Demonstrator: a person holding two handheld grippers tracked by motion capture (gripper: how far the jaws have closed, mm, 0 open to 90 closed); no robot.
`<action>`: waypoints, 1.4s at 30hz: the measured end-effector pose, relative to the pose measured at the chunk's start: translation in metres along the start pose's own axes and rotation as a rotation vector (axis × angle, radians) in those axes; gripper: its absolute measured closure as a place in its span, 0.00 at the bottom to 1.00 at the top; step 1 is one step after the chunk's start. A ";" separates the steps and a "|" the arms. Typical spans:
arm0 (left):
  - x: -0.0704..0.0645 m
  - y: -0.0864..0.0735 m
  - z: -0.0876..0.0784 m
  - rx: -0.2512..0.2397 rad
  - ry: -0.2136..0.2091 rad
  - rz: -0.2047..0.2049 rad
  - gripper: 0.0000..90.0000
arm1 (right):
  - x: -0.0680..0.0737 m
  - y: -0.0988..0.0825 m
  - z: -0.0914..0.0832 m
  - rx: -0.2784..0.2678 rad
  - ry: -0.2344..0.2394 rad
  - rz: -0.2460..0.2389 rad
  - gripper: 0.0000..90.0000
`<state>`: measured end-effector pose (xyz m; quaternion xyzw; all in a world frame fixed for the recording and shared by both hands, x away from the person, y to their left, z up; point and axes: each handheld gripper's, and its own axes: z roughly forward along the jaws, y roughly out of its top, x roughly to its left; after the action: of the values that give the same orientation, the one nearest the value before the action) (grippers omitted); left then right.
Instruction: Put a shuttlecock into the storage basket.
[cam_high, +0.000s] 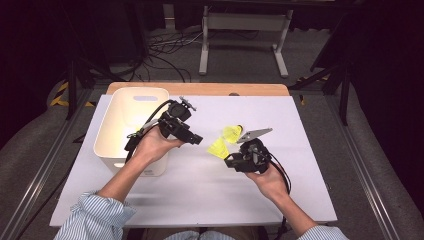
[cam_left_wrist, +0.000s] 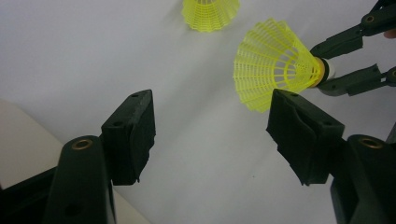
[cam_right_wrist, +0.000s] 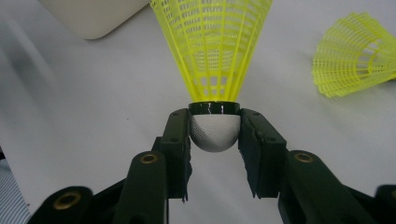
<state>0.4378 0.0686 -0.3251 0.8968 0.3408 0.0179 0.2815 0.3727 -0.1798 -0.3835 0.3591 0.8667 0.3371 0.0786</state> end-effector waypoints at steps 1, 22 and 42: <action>-0.001 0.000 0.001 0.000 -0.007 -0.005 0.37 | 0.001 0.002 0.001 0.002 0.003 -0.003 0.72; -0.005 0.002 0.010 0.022 -0.068 -0.003 0.45 | 0.006 0.013 0.007 0.009 0.011 -0.016 0.72; -0.009 0.002 0.015 0.051 -0.124 0.027 0.70 | 0.012 0.026 0.016 0.010 0.020 -0.029 0.72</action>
<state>0.4353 0.0545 -0.3349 0.9075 0.3111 -0.0425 0.2790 0.3843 -0.1499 -0.3774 0.3435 0.8744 0.3350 0.0728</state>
